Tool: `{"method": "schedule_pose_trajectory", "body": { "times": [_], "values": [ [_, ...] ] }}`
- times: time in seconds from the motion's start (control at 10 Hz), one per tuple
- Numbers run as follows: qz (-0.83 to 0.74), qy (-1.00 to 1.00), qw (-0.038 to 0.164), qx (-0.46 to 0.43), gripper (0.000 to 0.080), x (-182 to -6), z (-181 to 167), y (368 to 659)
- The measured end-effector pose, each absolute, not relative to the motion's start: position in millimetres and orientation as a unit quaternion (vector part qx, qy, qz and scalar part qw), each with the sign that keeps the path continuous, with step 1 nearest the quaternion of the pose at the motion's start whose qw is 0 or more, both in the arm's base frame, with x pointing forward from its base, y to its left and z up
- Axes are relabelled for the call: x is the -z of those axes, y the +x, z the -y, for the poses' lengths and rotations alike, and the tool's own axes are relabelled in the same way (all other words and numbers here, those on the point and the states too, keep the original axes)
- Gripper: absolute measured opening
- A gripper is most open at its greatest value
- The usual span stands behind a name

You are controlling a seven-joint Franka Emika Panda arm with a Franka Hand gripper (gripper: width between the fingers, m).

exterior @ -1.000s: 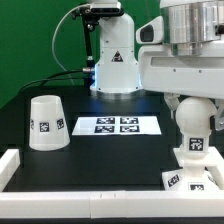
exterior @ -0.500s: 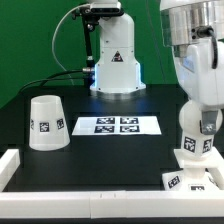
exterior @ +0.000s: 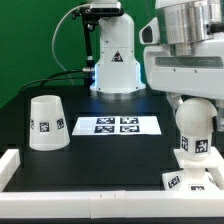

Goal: Assemble lamp

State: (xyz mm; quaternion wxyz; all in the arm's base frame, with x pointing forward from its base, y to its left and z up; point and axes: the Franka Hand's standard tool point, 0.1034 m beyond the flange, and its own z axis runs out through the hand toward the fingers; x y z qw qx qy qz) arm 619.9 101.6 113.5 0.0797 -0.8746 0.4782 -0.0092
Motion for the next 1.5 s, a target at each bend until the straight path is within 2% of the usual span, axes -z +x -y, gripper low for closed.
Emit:
{"method": "schedule_pose_trajectory", "body": {
  "times": [0.3,0.4,0.5,0.6,0.9,1.0,1.5],
  "values": [
    [-0.376,-0.923,0.074,0.019,0.0699,-113.0,-98,620],
    [-0.325,-0.943,0.066,0.024,0.0699,-113.0,-97,620],
    [-0.197,-0.979,0.039,0.036,0.0699,-114.1,-95,622],
    [-0.119,-0.991,0.026,0.048,0.0699,-114.5,-94,624],
    [-0.133,-0.99,0.026,0.048,0.0672,-114.4,-93,624],
    [-0.137,-0.989,0.027,0.048,0.0574,-114.4,-93,624],
    [-0.363,-0.93,0.038,0.042,0.0574,-113.8,-89,624]
  ]
}}
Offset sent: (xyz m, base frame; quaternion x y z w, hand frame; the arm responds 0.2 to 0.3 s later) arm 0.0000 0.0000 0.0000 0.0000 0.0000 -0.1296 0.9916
